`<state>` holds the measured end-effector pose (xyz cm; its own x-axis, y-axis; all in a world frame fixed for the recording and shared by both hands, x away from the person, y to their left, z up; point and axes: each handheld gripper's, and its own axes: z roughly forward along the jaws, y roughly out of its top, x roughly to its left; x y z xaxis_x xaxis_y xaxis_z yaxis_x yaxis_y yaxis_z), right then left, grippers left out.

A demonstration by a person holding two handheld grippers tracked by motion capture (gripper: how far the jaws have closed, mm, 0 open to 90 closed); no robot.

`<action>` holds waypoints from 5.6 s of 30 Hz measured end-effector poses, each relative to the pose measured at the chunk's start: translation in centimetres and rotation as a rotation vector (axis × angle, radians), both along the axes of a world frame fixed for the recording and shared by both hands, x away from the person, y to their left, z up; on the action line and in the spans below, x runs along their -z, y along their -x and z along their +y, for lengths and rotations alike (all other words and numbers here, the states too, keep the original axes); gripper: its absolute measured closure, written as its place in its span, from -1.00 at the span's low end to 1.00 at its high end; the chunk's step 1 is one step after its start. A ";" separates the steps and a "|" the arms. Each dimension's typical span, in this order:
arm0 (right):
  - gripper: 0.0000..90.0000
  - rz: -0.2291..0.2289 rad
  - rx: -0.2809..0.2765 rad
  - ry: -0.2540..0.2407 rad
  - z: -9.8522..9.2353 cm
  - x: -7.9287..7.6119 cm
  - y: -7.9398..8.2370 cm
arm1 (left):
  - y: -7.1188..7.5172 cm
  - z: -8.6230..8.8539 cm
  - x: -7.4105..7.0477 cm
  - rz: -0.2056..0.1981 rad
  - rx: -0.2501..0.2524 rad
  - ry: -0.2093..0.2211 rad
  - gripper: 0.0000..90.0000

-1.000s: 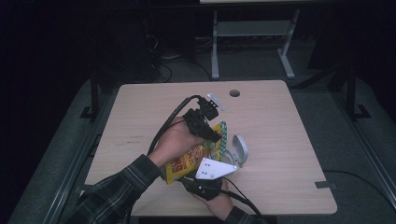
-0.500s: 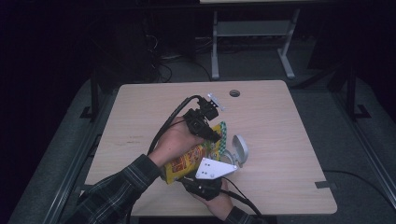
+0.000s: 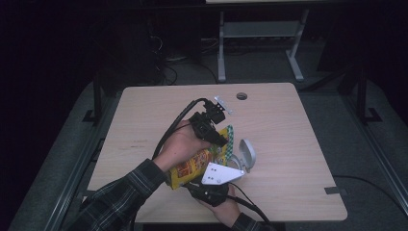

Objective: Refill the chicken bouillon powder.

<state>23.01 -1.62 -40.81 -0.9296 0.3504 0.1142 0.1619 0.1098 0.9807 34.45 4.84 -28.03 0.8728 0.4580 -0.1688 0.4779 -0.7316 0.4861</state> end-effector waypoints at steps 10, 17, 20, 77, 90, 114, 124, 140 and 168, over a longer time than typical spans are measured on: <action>1.00 -0.002 0.000 0.000 0.0 0.0 0.0 | 0.0 -0.1 0.0 0.002 0.001 -0.003 1.00; 1.00 -0.003 0.001 -0.001 0.0 -0.1 0.0 | 0.0 -0.2 0.0 -0.001 0.007 -0.008 1.00; 1.00 -0.003 0.001 -0.001 0.0 -0.1 0.0 | 0.0 -0.2 0.0 0.000 0.007 -0.009 1.00; 1.00 -0.004 -0.002 -0.003 -0.2 -0.2 -0.1 | -0.2 -0.5 0.1 -0.005 -0.007 -0.010 1.00; 1.00 0.003 0.001 -0.010 -0.2 -0.2 -0.1 | -0.3 -0.5 0.0 -0.006 -0.007 -0.021 1.00; 1.00 0.007 0.004 -0.015 -0.2 -0.3 -0.1 | -0.4 -0.8 0.1 -0.019 -0.005 -0.028 1.00; 1.00 0.007 0.003 -0.016 -0.2 -0.3 -0.1 | -0.4 -0.9 0.1 -0.018 -0.007 -0.032 1.00; 1.00 0.011 0.002 -0.021 -0.2 -0.4 -0.1 | -0.4 -1.0 0.1 -0.020 -0.004 -0.035 1.00; 1.00 0.019 0.002 -0.031 -0.3 -0.4 -0.1 | -0.4 -1.4 0.3 -0.024 0.001 -0.050 1.00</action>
<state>23.12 -1.96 -40.45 -0.9266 0.3480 0.1425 0.1806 0.0794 0.9804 34.84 3.46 -28.31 0.8767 0.4647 -0.1244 0.4659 -0.7555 0.4606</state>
